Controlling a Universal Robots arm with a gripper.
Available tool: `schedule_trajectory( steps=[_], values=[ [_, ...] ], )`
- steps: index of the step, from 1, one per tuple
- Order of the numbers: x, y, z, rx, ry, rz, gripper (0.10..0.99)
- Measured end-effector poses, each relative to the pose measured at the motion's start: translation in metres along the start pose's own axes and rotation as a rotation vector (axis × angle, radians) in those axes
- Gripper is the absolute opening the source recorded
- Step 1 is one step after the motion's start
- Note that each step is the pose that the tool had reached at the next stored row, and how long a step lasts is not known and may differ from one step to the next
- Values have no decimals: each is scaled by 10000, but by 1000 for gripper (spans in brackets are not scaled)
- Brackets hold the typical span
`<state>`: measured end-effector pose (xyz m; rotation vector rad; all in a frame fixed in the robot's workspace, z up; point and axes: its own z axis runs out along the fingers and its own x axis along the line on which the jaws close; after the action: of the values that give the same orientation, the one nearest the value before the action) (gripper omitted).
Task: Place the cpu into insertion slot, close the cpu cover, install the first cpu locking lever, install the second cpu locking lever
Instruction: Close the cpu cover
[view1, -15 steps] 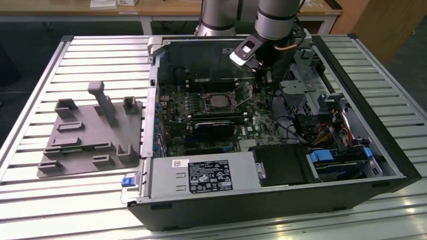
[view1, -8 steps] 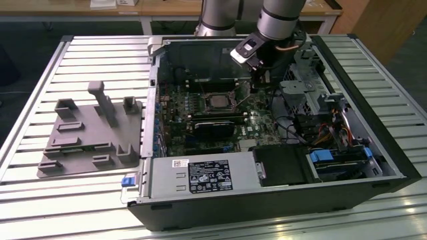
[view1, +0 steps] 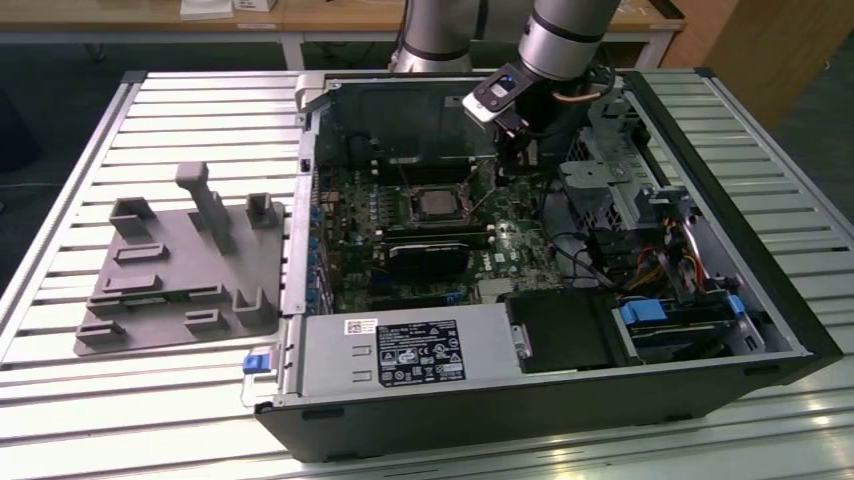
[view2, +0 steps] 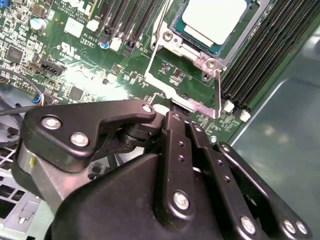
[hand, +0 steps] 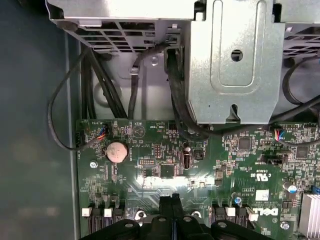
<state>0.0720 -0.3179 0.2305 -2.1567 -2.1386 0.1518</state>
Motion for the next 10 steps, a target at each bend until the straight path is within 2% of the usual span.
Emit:
schedule_trajectory(
  steps=[2, 4, 10],
  values=[
    [0, -12, 1, 1, -1, -1, 102],
    [0, -56, 8, -4, 0, -1, 102],
    [-2, -261, 37, -85, 1, 1, 102]
  ],
)
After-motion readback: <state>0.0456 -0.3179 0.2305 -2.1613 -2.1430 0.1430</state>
